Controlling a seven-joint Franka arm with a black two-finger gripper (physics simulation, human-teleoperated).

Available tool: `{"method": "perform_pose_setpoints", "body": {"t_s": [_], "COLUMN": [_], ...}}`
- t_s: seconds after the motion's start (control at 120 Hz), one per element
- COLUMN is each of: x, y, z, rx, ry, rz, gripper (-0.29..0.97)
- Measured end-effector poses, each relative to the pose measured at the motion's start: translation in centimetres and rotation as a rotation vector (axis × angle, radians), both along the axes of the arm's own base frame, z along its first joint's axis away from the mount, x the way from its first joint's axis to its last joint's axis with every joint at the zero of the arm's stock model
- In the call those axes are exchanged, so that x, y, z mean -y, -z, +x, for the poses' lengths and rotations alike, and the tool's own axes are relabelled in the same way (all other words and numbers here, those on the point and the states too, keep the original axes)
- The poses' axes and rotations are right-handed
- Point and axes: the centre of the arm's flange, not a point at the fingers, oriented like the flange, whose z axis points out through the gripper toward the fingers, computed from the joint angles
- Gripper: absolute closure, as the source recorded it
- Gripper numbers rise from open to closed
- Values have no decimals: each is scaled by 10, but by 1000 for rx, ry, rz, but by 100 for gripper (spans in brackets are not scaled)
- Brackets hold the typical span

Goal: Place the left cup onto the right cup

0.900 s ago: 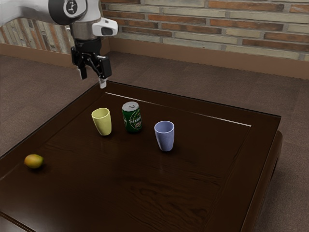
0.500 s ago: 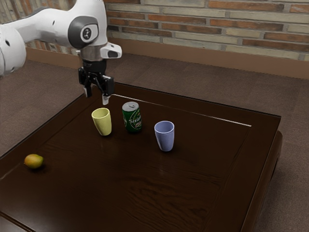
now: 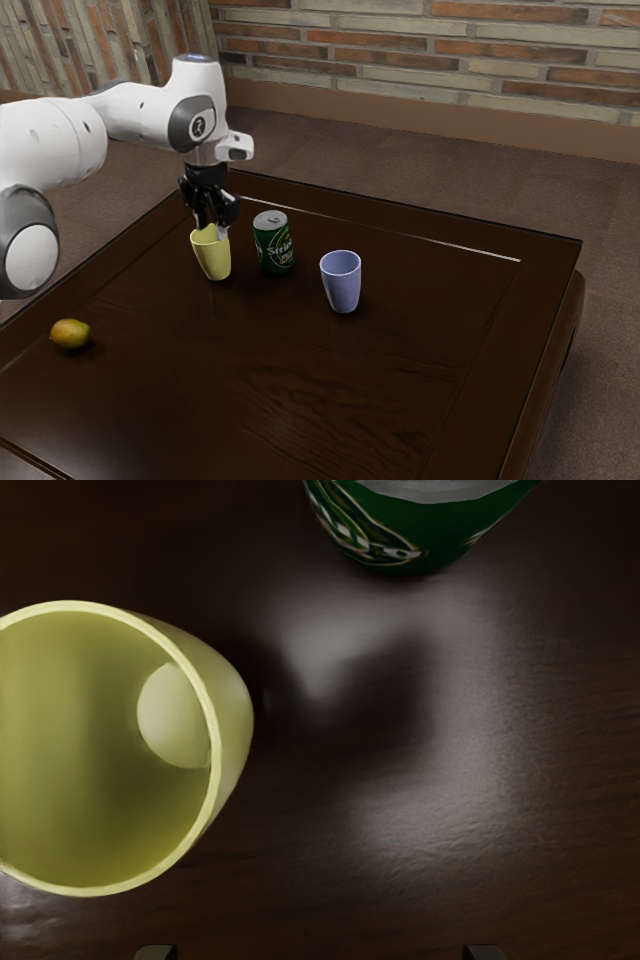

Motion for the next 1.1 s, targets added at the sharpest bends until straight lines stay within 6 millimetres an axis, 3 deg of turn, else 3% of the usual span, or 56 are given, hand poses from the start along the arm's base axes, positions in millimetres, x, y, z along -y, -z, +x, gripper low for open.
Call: {"method": "perform_pose_setpoints", "body": {"t_s": [0.267,0.517,0.825,1.1], "x": [-25,-29,-36,-37], "y": [37,68,69,63], "z": [27,35,35,35], "rx": [54,50,57,66], "ry": [70,135,163,187], "rz": [-21,-40,-58,-58], "gripper": [37,38,67,76]}}
